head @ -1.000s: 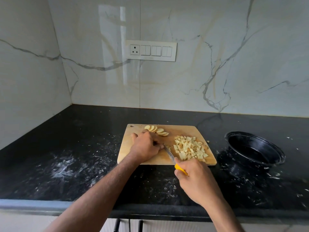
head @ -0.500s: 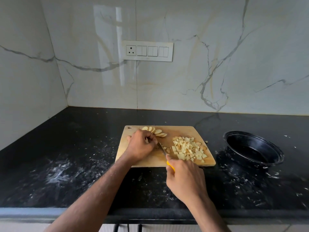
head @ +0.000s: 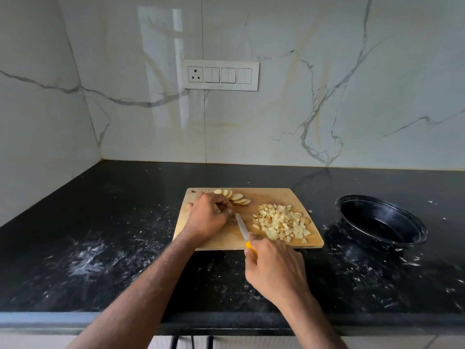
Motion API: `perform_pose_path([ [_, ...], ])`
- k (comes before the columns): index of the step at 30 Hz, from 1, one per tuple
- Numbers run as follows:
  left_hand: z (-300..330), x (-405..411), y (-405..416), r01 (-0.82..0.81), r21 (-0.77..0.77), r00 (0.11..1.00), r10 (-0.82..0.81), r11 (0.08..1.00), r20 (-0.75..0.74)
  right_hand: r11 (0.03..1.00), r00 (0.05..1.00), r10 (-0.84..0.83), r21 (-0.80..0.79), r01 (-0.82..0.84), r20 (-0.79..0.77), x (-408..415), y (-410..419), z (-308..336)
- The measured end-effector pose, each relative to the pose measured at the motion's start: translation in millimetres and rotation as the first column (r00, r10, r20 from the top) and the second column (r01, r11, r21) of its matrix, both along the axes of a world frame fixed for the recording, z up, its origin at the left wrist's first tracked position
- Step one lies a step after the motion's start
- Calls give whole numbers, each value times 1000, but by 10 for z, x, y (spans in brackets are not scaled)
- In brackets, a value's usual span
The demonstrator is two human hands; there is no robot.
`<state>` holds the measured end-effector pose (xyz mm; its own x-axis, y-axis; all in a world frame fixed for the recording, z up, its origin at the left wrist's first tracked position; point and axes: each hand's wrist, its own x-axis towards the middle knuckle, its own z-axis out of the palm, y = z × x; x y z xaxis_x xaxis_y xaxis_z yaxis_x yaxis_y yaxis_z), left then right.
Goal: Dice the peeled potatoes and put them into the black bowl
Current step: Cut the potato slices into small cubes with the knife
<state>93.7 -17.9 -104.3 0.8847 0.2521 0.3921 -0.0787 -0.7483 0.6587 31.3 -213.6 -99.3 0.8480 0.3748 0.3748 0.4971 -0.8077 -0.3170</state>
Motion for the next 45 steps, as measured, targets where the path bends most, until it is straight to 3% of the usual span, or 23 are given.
perform_pose_path([
  [4,21,-21,-48,50,142,997,-42,989,-59,999,999,-36,-12,36,-6,-28,46,4],
  [9,44,-70,-35,122,167,991,-112,978,-69,995,996,-87,39,87,-18,-31,34,-19],
  [13,54,-61,-32,106,164,994,-102,981,-32,994,1000,-12,106,12,4,-44,-22,-14],
  [19,74,-57,-20,-32,70,999,32,997,0,997,997,78,17,-79,25,-81,-7,-18],
  [24,88,-59,23,-202,258,967,234,945,-98,995,993,-102,-17,103,55,-90,7,-20],
  [28,74,-39,22,-211,318,952,269,924,-150,996,995,-85,-34,86,47,-106,35,-34],
  [35,60,-16,45,-104,187,982,131,977,-139,1000,1000,-6,-4,6,27,-96,5,-22],
  [41,30,-4,65,87,17,993,-85,996,-78,987,987,-157,29,157,26,-76,-13,-4],
  [45,48,-22,43,172,-84,985,-174,981,-18,984,984,-174,47,173,32,-76,-22,5],
])
